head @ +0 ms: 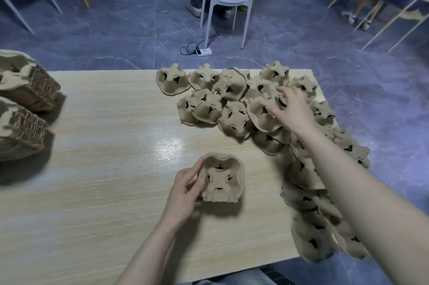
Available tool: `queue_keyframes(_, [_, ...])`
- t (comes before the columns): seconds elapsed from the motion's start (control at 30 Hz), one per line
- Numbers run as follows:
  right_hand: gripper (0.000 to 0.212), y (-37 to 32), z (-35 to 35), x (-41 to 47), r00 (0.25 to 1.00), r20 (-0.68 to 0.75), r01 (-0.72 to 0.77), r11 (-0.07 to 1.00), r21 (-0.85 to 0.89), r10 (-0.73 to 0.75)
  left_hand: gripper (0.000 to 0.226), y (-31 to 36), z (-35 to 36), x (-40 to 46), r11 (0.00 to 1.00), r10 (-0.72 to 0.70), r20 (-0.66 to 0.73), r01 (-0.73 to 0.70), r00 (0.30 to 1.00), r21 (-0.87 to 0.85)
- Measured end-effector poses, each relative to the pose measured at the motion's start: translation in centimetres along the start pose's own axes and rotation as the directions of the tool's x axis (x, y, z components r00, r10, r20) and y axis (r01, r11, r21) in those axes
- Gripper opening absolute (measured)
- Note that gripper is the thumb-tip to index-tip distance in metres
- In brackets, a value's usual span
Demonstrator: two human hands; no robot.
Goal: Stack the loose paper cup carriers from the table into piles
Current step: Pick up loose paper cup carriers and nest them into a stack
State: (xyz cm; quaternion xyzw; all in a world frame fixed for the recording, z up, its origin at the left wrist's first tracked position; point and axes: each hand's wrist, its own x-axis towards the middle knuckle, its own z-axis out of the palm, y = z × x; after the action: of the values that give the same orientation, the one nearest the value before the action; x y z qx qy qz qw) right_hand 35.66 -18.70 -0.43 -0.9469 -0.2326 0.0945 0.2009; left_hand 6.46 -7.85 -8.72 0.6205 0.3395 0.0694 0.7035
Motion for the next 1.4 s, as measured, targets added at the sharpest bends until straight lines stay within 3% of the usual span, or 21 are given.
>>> queue_keyframes(0.13, [0.071, 0.5, 0.2, 1.6, 0.993, 0.121, 0.013, 0.997, -0.071, -0.004, 0.046, 0.0, -0.1, -0.2, 1.000, -0.021, 0.000, 0.021, 1.000, -0.013])
queue_keyframes(0.37, [0.095, 1.0, -0.1, 1.2, 0.992, 0.122, -0.034, 0.999, 0.023, 0.031, 0.048, 0.2, -0.3, 0.0, 0.999, -0.035, 0.006, 0.035, 0.999, -0.031])
queue_keyframes(0.5, [0.118, 1.2, 0.0, -0.8, 0.993, 0.102, -0.053, 0.999, 0.001, 0.052, 0.048, 0.4, -0.4, 0.3, 0.999, -0.040, 0.009, 0.040, 0.999, -0.036])
queue_keyframes(0.6, [0.124, 1.6, -0.1, -1.7, 0.992, 0.112, -0.063, 0.998, -0.015, 0.064, 0.049, 0.4, -0.5, 0.4, 0.998, -0.045, 0.014, 0.045, 0.999, -0.034])
queue_keyframes(0.93, [0.046, 2.8, -0.5, -3.8, 0.994, -0.051, -0.083, 0.980, 0.182, 0.094, 0.050, 0.9, -0.7, 0.6, 0.999, -0.045, 0.049, 0.044, 0.998, 0.012])
queue_keyframes(1.03, [0.031, 3.2, -0.2, -4.5, 0.988, -0.111, -0.069, 0.955, 0.288, 0.105, 0.049, 0.8, -0.9, 0.6, 0.999, -0.046, 0.051, 0.046, 0.998, 0.008])
queue_keyframes(1.2, [0.022, 2.9, 0.5, -7.4, 0.985, -0.161, 0.026, 0.884, 0.467, 0.056, 0.049, 0.9, -0.9, 0.7, 1.000, -0.021, 0.070, 0.020, 0.997, 0.013])
queue_keyframes(1.4, [0.043, 0.4, 2.9, -14.4, 0.982, -0.184, 0.141, 0.818, 0.558, -0.044, 0.048, 0.7, -0.9, 0.7, 0.994, -0.001, 0.090, -0.009, 0.996, 0.112])
